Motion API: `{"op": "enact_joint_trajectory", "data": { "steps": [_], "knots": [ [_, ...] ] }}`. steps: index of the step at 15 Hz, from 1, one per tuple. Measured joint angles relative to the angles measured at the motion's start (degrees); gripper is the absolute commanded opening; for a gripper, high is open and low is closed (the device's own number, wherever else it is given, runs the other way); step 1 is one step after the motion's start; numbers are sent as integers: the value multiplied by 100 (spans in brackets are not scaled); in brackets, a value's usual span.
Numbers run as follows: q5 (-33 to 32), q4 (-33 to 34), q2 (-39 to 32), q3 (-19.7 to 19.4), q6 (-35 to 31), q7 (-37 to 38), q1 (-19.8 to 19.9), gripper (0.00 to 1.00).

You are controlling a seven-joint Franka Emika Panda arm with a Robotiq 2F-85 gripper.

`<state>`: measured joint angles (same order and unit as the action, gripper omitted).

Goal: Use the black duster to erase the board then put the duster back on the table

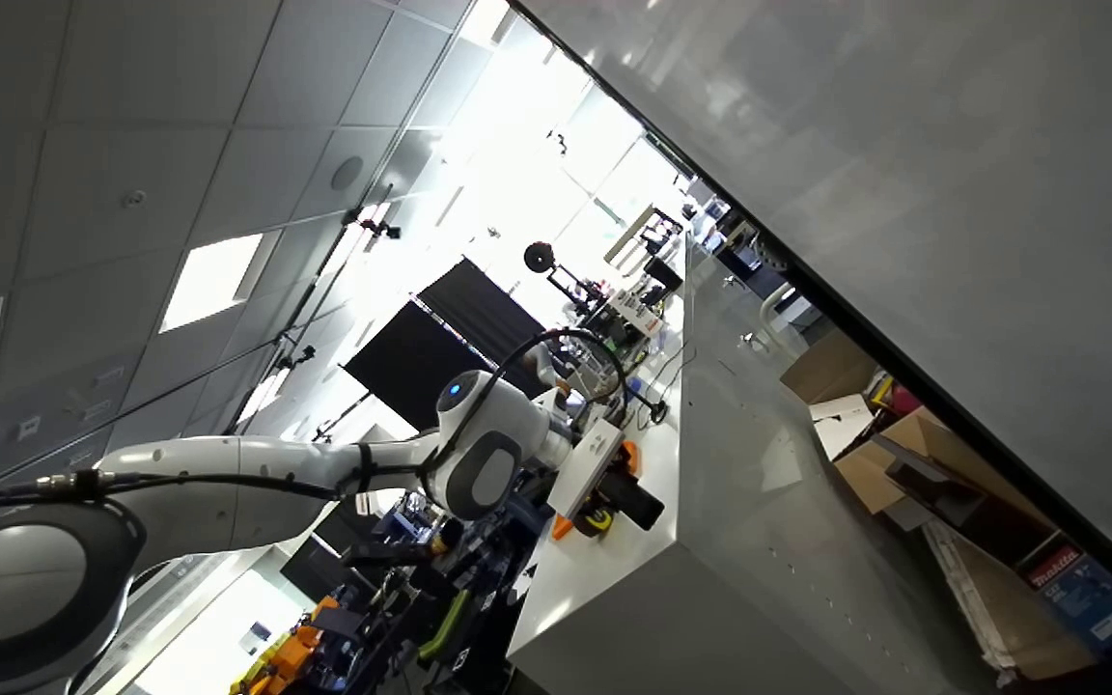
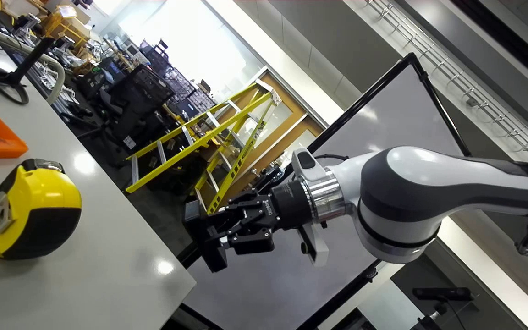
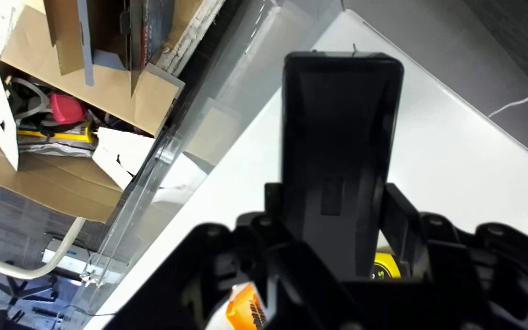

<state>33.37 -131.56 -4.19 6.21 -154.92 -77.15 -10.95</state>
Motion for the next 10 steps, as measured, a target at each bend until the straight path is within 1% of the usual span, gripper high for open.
{"op": "enact_joint_trajectory", "data": {
  "steps": [3, 7, 8, 9, 10],
  "knots": [
    [-151, 258, -373, 111, 0, 143, 66, 29],
    [-877, 616, -866, 253, 1, 693, 139, 29],
    [-1059, 691, -966, 291, 1, 815, 151, 79],
    [-1231, 758, -1039, 329, 1, 927, 166, 81],
    [-1384, 809, -1079, 370, 1, 1021, 184, 87]
  ]
}}
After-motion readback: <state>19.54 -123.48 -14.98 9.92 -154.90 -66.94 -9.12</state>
